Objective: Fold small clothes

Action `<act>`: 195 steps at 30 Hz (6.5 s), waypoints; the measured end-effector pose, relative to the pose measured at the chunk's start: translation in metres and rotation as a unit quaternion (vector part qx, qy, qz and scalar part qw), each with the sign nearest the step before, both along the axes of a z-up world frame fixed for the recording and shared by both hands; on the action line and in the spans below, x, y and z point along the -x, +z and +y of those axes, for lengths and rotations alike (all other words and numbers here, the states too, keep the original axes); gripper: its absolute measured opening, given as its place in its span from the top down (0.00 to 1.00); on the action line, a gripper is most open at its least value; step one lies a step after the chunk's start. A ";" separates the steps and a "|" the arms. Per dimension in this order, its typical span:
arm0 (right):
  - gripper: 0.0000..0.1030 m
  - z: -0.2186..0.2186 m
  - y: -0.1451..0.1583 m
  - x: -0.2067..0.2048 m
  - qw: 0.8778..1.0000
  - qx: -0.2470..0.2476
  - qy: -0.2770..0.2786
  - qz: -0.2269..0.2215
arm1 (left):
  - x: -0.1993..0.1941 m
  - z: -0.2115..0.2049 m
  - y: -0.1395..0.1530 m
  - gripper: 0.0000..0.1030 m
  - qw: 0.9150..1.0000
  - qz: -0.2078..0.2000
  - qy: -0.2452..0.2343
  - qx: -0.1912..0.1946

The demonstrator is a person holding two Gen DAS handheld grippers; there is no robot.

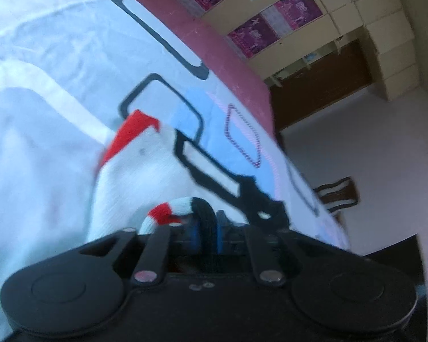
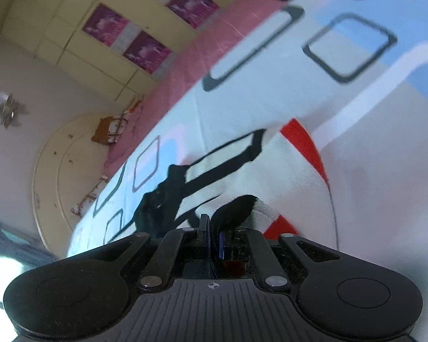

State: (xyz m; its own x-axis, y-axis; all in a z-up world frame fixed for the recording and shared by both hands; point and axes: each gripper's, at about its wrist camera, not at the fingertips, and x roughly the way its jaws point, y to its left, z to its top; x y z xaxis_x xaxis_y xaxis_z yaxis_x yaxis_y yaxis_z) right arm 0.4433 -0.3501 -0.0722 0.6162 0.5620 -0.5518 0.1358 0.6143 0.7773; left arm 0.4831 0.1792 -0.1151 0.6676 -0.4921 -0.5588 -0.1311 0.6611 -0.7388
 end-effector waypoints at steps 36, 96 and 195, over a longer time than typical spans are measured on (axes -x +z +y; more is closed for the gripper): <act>0.97 0.084 0.004 -0.013 0.891 0.409 0.098 -0.171 | -0.034 -0.050 0.026 0.96 0.930 -0.115 -0.080 -0.340; 0.55 0.101 -0.011 0.047 0.902 0.407 0.102 -0.101 | 0.047 -0.081 0.014 0.25 0.900 -0.116 -0.140 -0.396; 0.75 0.071 0.001 0.186 0.906 0.414 0.058 -0.069 | 0.188 -0.041 0.043 0.21 0.950 -0.073 0.064 -0.296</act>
State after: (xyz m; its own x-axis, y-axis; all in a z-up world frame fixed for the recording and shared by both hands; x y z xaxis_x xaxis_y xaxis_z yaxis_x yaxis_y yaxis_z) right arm 0.2570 -0.2790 -0.0709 0.6757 0.0555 -0.7351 -0.0300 0.9984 0.0479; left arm 0.2954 0.1381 -0.0725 0.7921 -0.0298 -0.6097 -0.1627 0.9524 -0.2578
